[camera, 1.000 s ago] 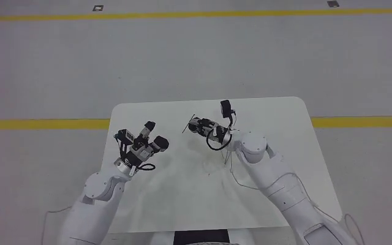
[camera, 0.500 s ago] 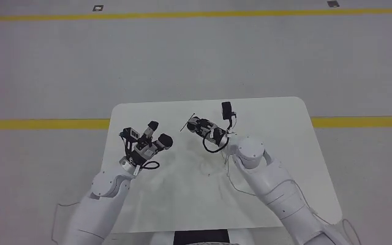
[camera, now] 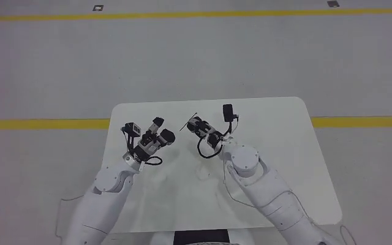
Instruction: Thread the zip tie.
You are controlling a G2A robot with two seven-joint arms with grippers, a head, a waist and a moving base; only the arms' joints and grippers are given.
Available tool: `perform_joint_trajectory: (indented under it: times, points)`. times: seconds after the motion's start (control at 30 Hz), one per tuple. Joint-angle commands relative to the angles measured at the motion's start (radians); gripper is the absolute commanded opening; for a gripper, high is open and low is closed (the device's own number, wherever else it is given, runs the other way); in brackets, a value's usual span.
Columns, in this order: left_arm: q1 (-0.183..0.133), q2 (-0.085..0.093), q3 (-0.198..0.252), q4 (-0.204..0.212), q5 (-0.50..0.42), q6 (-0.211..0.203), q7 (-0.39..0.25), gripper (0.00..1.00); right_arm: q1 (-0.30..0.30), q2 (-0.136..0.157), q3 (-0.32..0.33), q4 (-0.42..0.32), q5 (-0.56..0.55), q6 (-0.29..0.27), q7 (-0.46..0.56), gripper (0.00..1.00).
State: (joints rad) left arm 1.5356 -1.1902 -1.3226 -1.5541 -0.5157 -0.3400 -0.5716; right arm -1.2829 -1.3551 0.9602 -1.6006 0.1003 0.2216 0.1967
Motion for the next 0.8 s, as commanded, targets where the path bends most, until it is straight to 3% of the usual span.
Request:
perform_joint_trajectory:
  times: [0.0, 0.13, 0.5, 0.77]
  points:
    - [-0.009, -0.007, 0.003, 0.006, -0.003, 0.000, -0.005, 1.00, -0.008, -0.003, -0.008, -0.017, -0.011, 0.016, -0.029, 0.00]
    - [-0.031, -0.020, 0.005, 0.024, 0.006, 0.000, -0.022, 1.00, -0.021, -0.009, -0.019, -0.041, -0.018, 0.040, -0.076, 0.00]
    - [-0.030, -0.019, 0.014, 0.022, 0.028, 0.004, -0.015, 1.00, -0.026, -0.010, -0.021, -0.052, -0.040, 0.026, -0.087, 0.00]
    - [-0.039, -0.018, 0.029, 0.035, 0.066, 0.000, -0.007, 1.00, -0.036, -0.021, -0.061, -0.072, -0.075, 0.079, -0.115, 0.00]
